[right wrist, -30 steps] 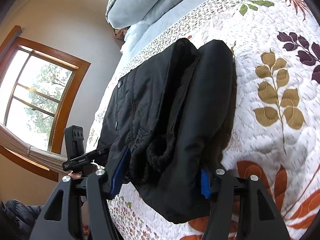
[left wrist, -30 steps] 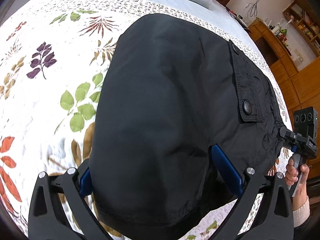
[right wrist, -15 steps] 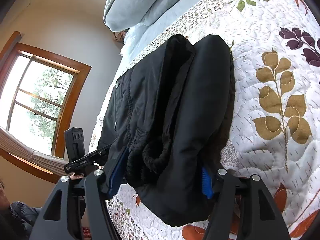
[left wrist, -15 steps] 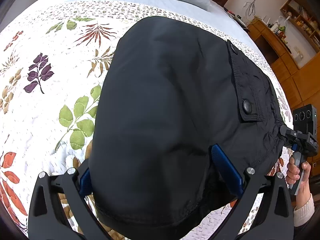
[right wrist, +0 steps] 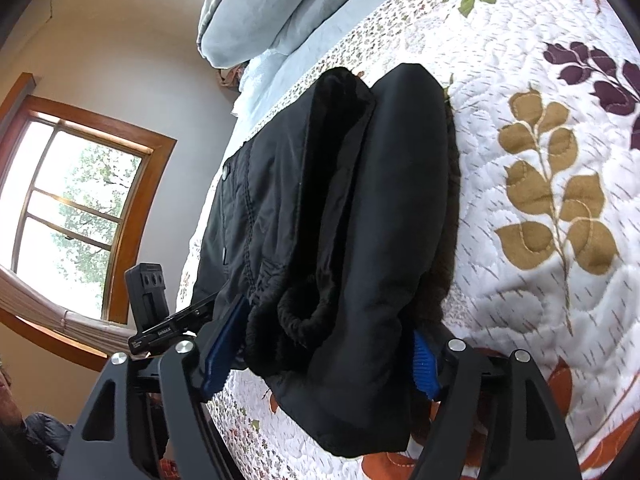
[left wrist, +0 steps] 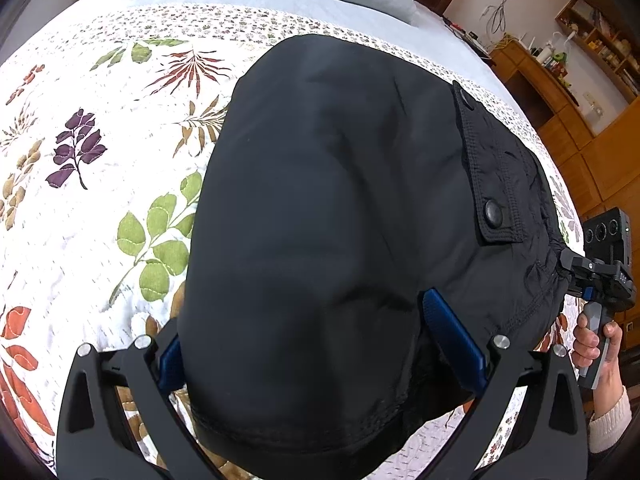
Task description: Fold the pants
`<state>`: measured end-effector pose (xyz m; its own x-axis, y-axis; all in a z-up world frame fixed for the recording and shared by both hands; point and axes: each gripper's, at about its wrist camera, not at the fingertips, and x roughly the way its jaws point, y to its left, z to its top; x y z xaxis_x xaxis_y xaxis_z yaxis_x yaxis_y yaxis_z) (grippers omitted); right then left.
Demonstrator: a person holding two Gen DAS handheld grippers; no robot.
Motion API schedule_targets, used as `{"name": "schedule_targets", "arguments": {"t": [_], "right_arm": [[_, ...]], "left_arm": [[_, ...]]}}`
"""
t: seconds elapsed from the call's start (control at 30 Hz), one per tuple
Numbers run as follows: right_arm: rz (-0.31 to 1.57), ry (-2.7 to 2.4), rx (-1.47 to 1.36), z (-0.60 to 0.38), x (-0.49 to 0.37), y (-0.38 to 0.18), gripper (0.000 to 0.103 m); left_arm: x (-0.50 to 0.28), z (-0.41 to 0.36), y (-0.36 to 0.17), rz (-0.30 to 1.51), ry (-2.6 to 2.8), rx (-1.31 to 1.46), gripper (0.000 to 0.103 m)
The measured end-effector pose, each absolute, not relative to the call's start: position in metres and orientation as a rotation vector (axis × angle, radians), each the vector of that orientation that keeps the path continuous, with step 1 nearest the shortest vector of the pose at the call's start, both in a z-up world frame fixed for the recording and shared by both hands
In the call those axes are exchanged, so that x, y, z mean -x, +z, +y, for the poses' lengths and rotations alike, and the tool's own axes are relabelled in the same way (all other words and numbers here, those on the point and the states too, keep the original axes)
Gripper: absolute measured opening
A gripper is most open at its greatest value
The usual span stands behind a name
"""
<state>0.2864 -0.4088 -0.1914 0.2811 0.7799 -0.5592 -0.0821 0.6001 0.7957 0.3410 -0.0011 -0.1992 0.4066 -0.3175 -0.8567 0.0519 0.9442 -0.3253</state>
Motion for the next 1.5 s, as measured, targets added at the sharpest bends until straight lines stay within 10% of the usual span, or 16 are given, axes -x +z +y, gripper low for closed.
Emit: {"name": "schedule_targets", "arguments": {"t": [0.77, 0.93, 1.5], "right_arm": [[1.101, 0.594, -0.618, -0.382, -0.291, -0.15, 0.081], [1.151, 0.541, -0.49, -0.363, -0.297, -0.151, 0.043], [1.134, 0.504, -0.518, -0.388, -0.283, -0.151, 0.033]], "left_arm": [[-0.306, 0.019, -0.165, 1.07, -0.173, 0.141, 0.1], [-0.299, 0.031, -0.165, 1.069, -0.12, 0.171, 0.1], [-0.298, 0.008, -0.164, 1.065, -0.117, 0.135, 0.1]]}}
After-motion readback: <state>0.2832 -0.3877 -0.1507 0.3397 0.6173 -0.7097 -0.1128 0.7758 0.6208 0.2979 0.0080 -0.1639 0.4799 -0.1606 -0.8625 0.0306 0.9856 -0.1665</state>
